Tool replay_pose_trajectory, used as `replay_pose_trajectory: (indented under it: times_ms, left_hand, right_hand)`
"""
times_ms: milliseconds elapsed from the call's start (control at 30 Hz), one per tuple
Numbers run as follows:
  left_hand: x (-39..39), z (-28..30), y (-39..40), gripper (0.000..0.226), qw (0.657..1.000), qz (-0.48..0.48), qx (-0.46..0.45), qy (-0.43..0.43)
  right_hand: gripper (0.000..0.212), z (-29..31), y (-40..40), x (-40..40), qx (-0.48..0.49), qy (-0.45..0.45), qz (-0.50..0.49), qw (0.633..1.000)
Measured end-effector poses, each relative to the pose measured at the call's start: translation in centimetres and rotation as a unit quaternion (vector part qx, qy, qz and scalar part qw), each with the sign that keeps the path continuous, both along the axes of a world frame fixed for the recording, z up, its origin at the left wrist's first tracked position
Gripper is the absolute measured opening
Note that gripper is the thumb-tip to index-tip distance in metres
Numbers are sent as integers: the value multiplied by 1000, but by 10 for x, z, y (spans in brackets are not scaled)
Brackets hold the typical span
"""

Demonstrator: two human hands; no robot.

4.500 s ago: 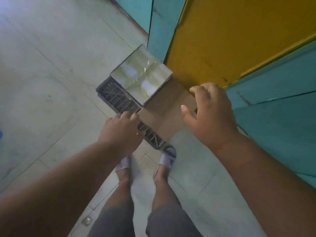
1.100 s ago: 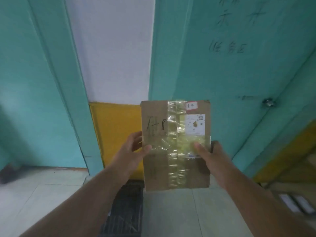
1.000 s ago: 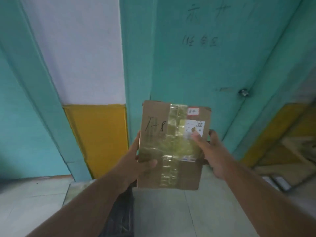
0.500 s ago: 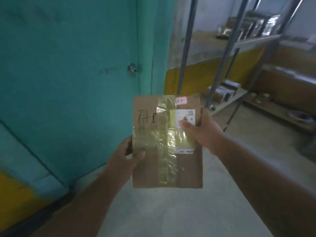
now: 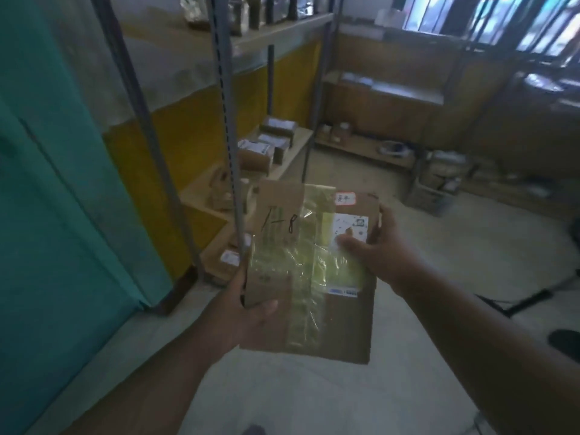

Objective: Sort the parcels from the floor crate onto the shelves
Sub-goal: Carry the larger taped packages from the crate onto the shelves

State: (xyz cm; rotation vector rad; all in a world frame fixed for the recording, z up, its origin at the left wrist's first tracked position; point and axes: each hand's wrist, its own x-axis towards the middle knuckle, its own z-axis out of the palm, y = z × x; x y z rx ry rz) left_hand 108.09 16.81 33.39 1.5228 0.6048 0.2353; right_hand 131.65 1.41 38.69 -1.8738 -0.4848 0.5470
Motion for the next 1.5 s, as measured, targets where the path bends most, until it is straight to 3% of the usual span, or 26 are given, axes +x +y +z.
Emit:
replay_pose_trajectory:
  times_ms: [100,300,467,633,767,967,1167,1333,1500]
  left_hand:
    - [81,-4,0,68,996,-81,-18,12]
    - [240,-33,-6,77,980,-191,41,43]
    - [353,-47,-20,79,977,-189,72,61]
    - [449,-51,-13,47,989,-55,106,89]
    - [510,-54,18,35,990,7,108,92]
    - [607,-49,103,68,993,-48,71,82]
    - [702,-31,150,68,994,-24,80,76]
    - [758,-39,174,69,993,54,78,68]
    - [798,-78,177,69,970,222,44,91]
  right_hand:
    - [102,2,-37,60,-32,-9,-71,997]
    - [74,-24,-91,167,-53,18,-163,985]
    - [85,-47,-102,277,-73,1,-190,979]
    - [81,-25,-68,398,-89,0,-149,985]
    - [85,-29,-17,475,-71,25,-127,989]
    - [88,-38,62,584,-48,57,-132,988]
    - [96,-23,121,683,-70,2,-120,990]
    - [99,-37,180,757,-84,-8,-49,995]
    - [99,-67,265,831,-115,-25,96,988]
